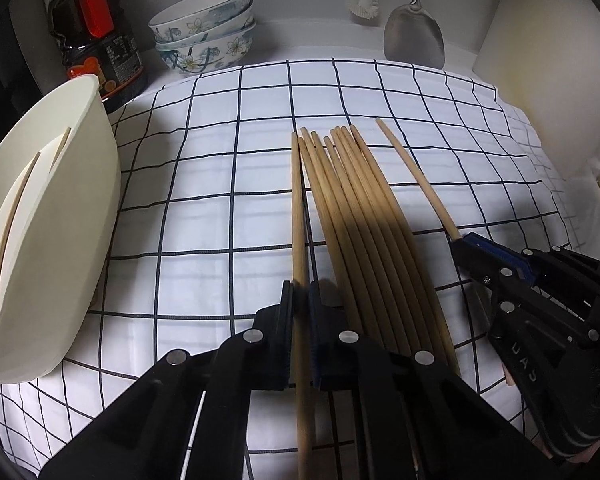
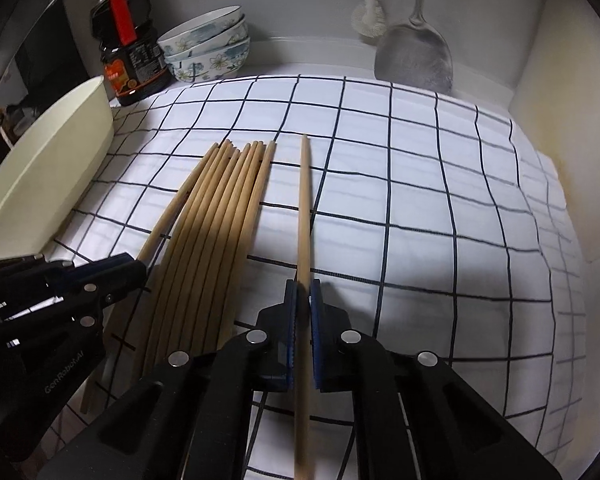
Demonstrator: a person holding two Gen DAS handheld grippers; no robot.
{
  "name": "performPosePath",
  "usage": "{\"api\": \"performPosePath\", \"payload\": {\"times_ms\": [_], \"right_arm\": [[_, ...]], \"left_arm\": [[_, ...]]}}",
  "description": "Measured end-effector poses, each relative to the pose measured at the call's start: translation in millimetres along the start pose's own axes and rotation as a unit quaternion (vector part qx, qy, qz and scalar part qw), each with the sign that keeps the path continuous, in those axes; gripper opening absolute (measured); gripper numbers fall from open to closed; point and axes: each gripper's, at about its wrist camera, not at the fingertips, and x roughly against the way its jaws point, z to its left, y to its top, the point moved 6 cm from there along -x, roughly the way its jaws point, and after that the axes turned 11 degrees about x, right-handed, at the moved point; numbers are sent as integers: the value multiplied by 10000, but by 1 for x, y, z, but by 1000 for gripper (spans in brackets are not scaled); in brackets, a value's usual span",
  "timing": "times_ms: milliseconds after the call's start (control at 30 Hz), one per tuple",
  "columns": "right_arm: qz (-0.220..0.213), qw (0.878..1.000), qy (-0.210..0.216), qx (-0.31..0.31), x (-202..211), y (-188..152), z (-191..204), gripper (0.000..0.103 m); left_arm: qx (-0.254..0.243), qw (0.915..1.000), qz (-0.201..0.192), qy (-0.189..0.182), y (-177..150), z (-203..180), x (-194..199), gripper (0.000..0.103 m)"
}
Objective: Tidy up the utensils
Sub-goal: 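Lift both held chopsticks and carry them over the oval dish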
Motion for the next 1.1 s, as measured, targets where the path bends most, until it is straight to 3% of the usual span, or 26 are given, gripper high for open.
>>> {"api": "performPosePath", "payload": {"times_ms": [300,767,1100], "right_arm": [[38,9988,168,-459,17,-6,2,6],[-238,9972,102,-702,68,15,29,6],[-442,9970,177,-602,97,44,59,6]], "left_arm": [[42,9998,181,-117,0,10,13,7],[-99,9990,-170,-401,17,32,74,7],[-9,9968,-590,-545,37,71,122,7]]}}
